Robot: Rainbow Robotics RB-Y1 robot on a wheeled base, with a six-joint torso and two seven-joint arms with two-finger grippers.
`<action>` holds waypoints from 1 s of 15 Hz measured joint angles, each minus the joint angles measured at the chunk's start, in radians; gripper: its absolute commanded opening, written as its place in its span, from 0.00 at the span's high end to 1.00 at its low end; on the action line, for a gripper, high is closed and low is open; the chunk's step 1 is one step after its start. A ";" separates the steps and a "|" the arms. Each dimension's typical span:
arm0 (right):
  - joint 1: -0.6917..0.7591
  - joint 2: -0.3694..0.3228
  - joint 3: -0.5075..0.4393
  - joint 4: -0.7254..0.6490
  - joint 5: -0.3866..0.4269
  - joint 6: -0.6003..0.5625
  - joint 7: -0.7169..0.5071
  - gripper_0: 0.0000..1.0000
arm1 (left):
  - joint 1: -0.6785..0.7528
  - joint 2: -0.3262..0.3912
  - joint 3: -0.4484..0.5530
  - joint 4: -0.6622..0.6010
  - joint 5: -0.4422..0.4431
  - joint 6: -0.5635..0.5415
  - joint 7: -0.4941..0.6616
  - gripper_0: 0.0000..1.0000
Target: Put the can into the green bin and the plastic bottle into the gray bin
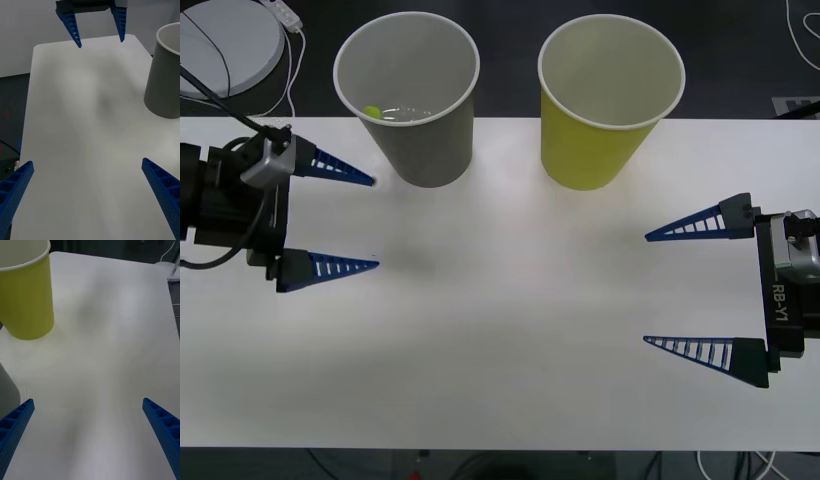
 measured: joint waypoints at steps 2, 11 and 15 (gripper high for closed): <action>0.000 0.000 0.000 0.000 0.000 0.000 0.000 0.00 | 0.023 -0.001 0.000 -0.033 0.000 0.000 0.005 0.00; 0.000 0.000 0.000 0.000 0.000 0.000 0.000 0.00 | 0.089 0.006 0.021 -0.070 -0.029 -0.035 -0.038 0.00; 0.000 0.000 0.000 0.000 0.000 0.000 0.000 0.00 | 0.140 0.013 0.101 -0.084 -0.009 -0.069 -0.055 0.00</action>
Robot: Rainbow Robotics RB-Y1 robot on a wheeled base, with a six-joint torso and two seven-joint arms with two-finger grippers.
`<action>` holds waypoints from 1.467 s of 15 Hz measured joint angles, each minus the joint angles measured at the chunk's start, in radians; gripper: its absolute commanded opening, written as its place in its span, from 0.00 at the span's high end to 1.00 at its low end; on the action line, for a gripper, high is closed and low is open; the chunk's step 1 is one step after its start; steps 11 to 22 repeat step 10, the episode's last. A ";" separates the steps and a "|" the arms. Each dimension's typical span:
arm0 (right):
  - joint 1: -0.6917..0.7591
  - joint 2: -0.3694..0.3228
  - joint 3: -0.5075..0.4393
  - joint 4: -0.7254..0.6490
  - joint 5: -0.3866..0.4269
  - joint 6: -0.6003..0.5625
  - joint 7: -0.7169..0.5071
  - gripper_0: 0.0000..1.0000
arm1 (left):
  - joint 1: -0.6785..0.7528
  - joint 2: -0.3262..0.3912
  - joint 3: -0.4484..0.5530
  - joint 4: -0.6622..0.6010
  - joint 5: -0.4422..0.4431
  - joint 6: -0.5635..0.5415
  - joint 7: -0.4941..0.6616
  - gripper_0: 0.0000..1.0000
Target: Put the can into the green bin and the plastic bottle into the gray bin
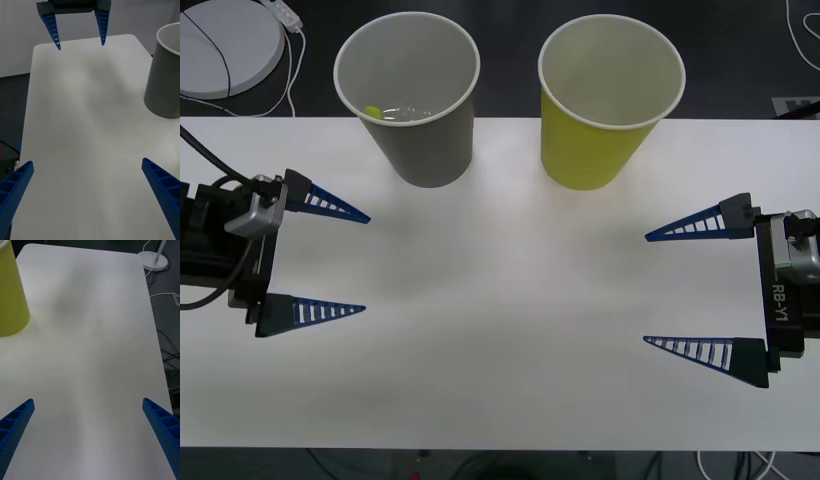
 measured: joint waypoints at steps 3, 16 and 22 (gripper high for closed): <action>0.000 0.000 0.000 0.000 0.000 0.000 0.000 0.00 | 0.026 0.000 0.049 -0.002 0.007 -0.031 -0.008 0.00; 0.000 0.000 0.000 0.000 0.000 0.000 0.000 0.00 | 0.052 -0.001 0.071 -0.013 0.003 -0.034 -0.020 0.00; 0.000 0.000 0.000 0.000 0.000 0.000 0.000 0.00 | 0.052 -0.001 0.071 -0.013 0.003 -0.034 -0.020 0.00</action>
